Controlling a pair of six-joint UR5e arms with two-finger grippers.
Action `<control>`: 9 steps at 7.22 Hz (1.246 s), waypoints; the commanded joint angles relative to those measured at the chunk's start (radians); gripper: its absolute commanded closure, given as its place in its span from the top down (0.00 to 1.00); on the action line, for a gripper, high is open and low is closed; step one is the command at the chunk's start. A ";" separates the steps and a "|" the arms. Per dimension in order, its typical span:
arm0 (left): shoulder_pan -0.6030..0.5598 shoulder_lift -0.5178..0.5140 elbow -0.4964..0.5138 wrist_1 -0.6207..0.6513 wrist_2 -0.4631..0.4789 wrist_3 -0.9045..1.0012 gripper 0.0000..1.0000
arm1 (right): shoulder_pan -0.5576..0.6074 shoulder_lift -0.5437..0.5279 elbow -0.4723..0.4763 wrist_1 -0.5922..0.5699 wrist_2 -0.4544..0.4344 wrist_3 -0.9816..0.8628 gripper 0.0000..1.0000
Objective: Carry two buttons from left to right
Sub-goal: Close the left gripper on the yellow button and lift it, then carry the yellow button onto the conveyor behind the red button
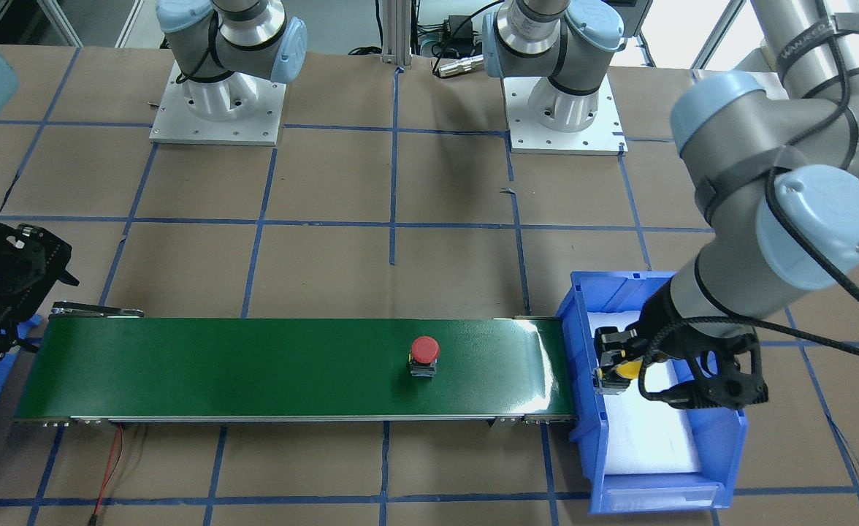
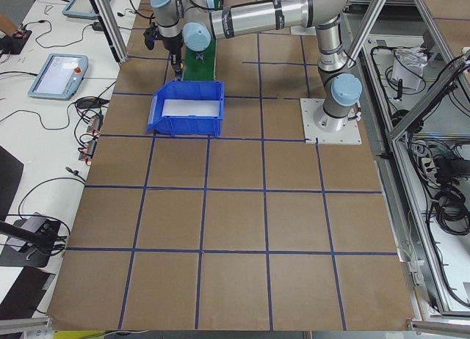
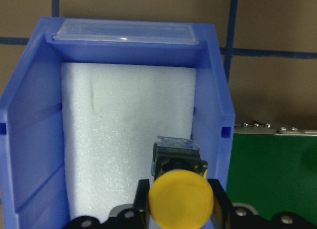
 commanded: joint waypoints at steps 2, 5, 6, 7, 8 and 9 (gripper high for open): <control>-0.142 -0.040 -0.010 0.006 0.005 -0.240 0.37 | 0.009 0.018 0.034 -0.067 0.000 -0.012 1.00; -0.170 -0.071 -0.065 0.032 0.002 -0.242 0.37 | 0.009 0.032 0.037 -0.084 -0.006 -0.044 1.00; -0.173 -0.073 -0.074 0.042 0.002 -0.233 0.37 | 0.010 0.035 0.037 -0.087 -0.003 -0.042 1.00; -0.175 -0.080 -0.079 0.045 0.002 -0.239 0.37 | 0.009 0.058 0.037 -0.085 -0.009 -0.048 1.00; -0.178 -0.108 -0.076 0.074 0.005 -0.246 0.37 | 0.010 0.072 0.037 -0.087 -0.002 -0.052 1.00; -0.178 -0.114 -0.076 0.083 0.004 -0.242 0.41 | 0.012 0.066 0.037 -0.091 -0.003 -0.096 1.00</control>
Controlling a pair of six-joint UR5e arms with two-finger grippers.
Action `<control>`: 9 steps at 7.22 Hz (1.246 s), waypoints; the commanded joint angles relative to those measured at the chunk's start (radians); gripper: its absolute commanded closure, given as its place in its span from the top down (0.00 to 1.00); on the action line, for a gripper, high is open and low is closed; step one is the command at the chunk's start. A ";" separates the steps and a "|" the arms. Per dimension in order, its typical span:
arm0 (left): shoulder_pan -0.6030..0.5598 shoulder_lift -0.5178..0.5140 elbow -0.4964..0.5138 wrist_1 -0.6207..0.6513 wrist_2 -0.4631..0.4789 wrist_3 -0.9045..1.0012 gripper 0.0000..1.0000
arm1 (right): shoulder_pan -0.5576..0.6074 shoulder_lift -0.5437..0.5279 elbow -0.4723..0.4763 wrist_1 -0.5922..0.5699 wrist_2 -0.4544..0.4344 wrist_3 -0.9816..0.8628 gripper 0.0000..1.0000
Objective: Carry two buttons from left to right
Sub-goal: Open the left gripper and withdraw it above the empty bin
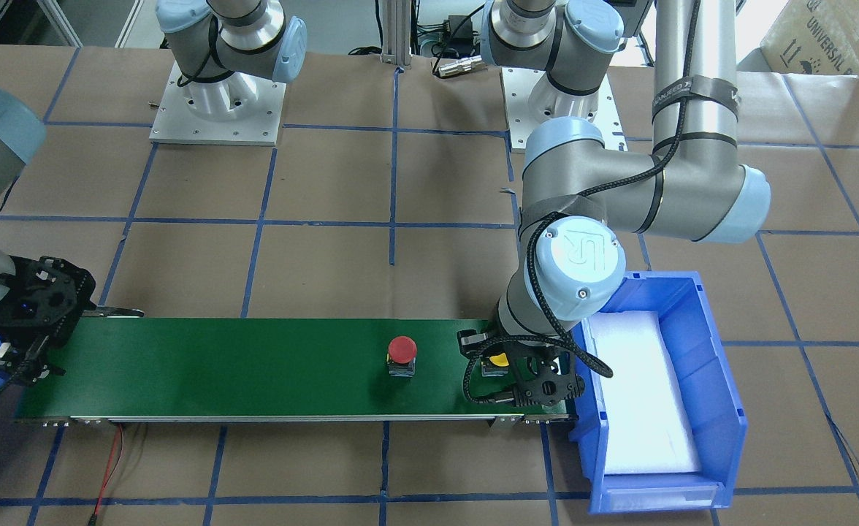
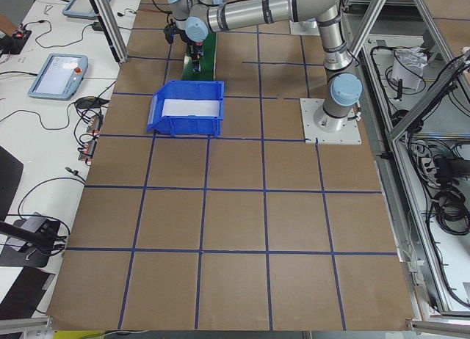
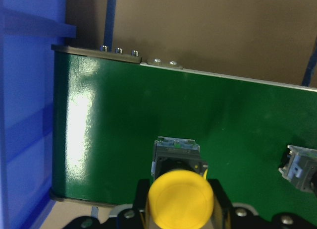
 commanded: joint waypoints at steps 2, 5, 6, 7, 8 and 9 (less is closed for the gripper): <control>-0.005 -0.012 -0.002 0.016 0.005 -0.001 0.96 | 0.001 0.008 0.012 -0.024 -0.004 -0.108 1.00; 0.015 0.040 0.033 -0.045 0.002 0.014 1.00 | 0.001 -0.001 0.075 -0.151 -0.004 -0.131 1.00; 0.040 0.075 0.065 -0.082 0.002 0.037 1.00 | 0.001 -0.001 0.075 -0.167 -0.002 -0.132 1.00; 0.079 0.127 0.078 -0.185 0.005 0.156 1.00 | 0.001 -0.001 0.077 -0.165 0.002 -0.131 1.00; 0.107 0.200 0.058 -0.232 0.012 0.201 1.00 | 0.001 -0.003 0.075 -0.167 0.005 -0.122 0.99; 0.127 0.279 0.038 -0.246 0.067 0.215 1.00 | 0.001 -0.003 0.072 -0.167 0.005 -0.120 0.98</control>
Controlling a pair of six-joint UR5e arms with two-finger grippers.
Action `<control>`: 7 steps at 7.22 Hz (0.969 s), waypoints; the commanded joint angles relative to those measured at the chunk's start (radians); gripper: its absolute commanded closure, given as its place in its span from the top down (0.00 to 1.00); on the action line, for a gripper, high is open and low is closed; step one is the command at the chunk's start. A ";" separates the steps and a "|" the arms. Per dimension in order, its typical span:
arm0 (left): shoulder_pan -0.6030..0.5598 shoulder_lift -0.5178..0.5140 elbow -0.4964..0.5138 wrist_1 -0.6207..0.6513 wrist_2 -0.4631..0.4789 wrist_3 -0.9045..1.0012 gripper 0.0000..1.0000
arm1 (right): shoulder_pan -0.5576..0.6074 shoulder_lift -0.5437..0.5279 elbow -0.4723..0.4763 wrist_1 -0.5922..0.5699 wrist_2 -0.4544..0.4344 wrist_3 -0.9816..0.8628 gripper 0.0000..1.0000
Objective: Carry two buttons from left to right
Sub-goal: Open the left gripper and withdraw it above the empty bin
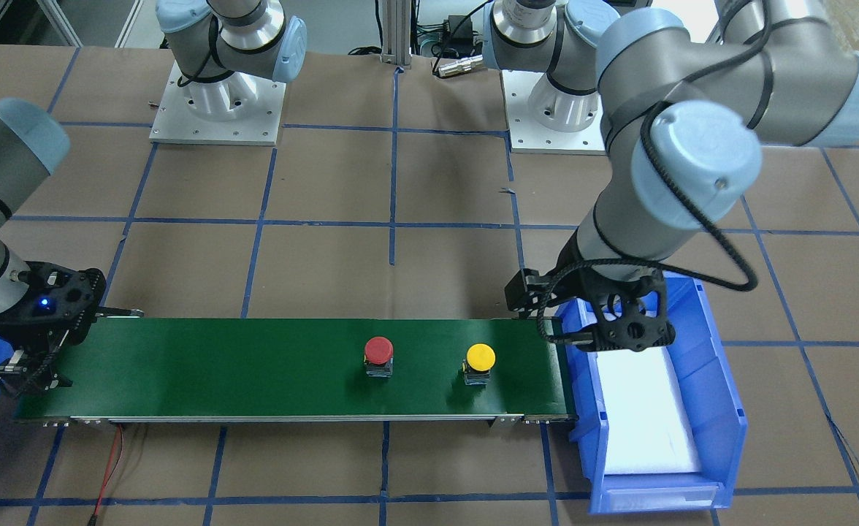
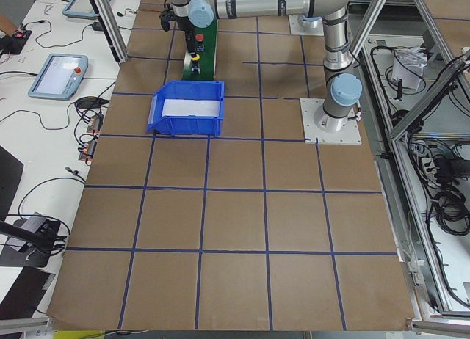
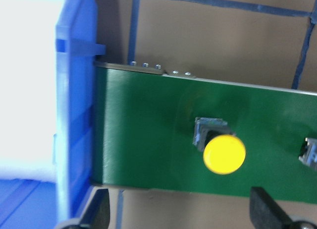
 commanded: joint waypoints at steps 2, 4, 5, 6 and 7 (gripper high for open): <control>0.040 0.219 -0.104 -0.083 0.059 0.060 1.00 | 0.000 -0.001 0.001 -0.002 0.000 0.006 0.98; 0.026 0.270 -0.123 -0.075 0.055 0.062 1.00 | 0.000 -0.002 0.001 -0.002 0.000 0.008 0.98; 0.026 0.298 -0.140 -0.077 0.059 0.062 1.00 | 0.002 -0.002 0.001 -0.002 0.000 0.008 0.98; 0.025 0.319 -0.144 -0.086 0.059 0.060 1.00 | 0.002 -0.002 0.001 -0.002 0.000 0.003 0.98; 0.031 0.318 -0.143 -0.091 0.061 0.060 1.00 | 0.002 -0.002 -0.007 -0.002 0.000 -0.003 0.98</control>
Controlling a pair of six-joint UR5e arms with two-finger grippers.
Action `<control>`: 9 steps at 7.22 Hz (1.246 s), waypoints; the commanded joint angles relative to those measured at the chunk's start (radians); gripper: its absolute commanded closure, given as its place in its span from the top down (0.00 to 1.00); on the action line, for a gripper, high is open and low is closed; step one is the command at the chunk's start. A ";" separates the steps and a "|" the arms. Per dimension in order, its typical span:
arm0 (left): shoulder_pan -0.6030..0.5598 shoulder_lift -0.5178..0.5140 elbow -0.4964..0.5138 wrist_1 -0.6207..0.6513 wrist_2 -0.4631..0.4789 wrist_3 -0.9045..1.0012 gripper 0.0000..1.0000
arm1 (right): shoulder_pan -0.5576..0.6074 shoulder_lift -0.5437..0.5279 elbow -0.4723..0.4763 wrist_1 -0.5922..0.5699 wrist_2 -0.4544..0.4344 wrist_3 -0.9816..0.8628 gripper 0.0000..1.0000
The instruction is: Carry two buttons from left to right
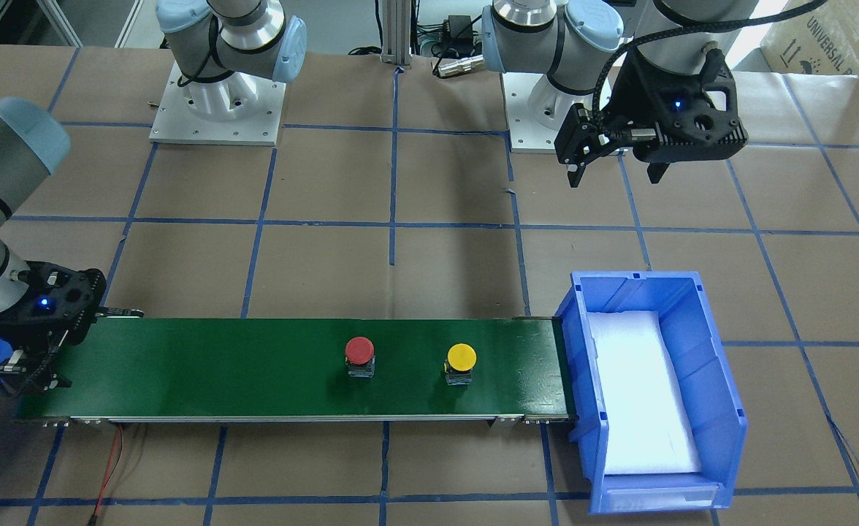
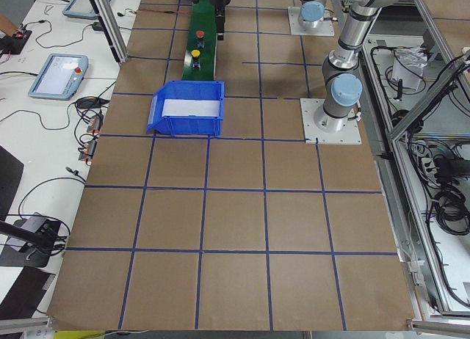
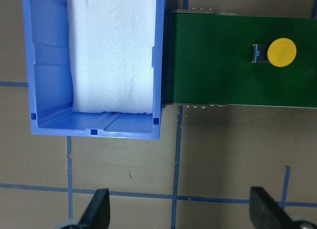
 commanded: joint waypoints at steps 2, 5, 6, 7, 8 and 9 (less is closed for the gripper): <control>0.000 -0.005 0.002 -0.017 -0.006 -0.002 1.00 | 0.006 0.000 -0.006 0.000 0.003 -0.011 0.98; -0.001 -0.006 -0.004 -0.019 -0.017 0.000 1.00 | 0.020 0.000 -0.009 0.000 0.000 -0.009 0.99; 0.005 -0.017 0.003 -0.017 -0.017 0.000 1.00 | 0.034 0.001 -0.011 0.000 0.000 0.000 0.98; 0.008 -0.029 0.019 -0.017 -0.017 0.001 1.00 | 0.040 0.004 -0.012 0.000 0.002 -0.003 0.98; 0.004 -0.035 0.014 -0.019 -0.015 0.000 1.00 | 0.040 0.008 -0.014 0.000 0.002 -0.005 0.98; 0.004 -0.032 0.014 -0.019 -0.015 0.000 1.00 | 0.040 0.008 -0.012 0.000 0.002 -0.002 0.98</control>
